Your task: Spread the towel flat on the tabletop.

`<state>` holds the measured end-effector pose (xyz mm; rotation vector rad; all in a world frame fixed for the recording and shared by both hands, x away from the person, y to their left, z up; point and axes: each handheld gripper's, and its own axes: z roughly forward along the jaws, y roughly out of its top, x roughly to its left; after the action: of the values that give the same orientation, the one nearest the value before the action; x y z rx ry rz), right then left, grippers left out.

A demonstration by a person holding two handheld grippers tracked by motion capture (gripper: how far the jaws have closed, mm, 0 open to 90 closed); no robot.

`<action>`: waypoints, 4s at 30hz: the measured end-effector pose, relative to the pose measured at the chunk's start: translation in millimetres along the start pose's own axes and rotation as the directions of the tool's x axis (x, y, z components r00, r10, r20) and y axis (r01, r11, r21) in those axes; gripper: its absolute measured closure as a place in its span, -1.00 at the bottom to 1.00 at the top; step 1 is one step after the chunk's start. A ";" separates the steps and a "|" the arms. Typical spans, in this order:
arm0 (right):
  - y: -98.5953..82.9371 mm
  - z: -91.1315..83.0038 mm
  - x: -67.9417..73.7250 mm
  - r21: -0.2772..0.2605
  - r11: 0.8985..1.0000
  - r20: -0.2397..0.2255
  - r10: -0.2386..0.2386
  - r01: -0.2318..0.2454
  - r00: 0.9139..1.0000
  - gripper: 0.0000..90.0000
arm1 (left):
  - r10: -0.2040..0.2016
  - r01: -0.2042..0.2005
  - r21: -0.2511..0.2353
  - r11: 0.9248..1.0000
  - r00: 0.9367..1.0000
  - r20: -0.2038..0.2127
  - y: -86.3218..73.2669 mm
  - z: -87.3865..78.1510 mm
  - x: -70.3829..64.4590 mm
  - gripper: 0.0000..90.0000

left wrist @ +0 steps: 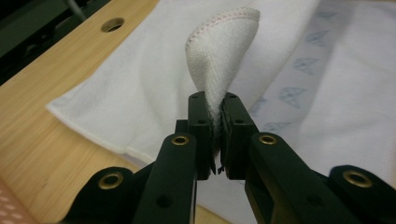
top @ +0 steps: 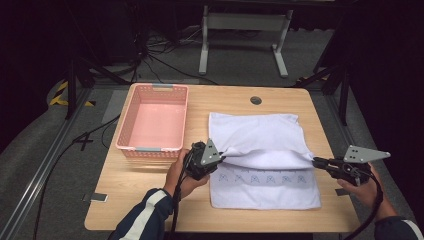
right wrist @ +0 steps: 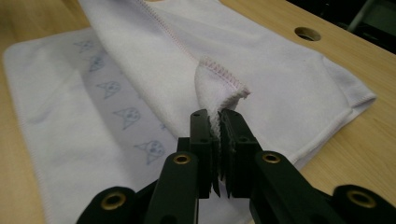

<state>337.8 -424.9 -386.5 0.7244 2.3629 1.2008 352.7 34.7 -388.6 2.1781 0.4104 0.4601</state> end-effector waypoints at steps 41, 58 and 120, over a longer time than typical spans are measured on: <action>-27.5 -15.3 46.0 0.166 0.969 -0.252 -0.135 0.181 0.958 0.89 | 0.013 -0.060 0.161 0.985 0.960 0.278 -47.3 -2.4 -36.6 0.95; -12.9 6.0 23.1 0.165 0.986 -0.054 -0.030 0.038 0.998 0.23 | -0.058 0.036 0.116 0.993 0.980 0.191 -31.3 15.5 -31.1 -0.15; -22.1 61.7 -76.3 0.208 0.942 0.235 0.213 -0.263 0.949 0.29 | -0.246 0.242 0.112 0.964 0.969 0.018 12.8 127.0 65.9 -0.39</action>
<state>426.2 -443.7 -430.7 1.1866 2.3107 0.8842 470.7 -30.0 -438.9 2.1991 0.6916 0.2714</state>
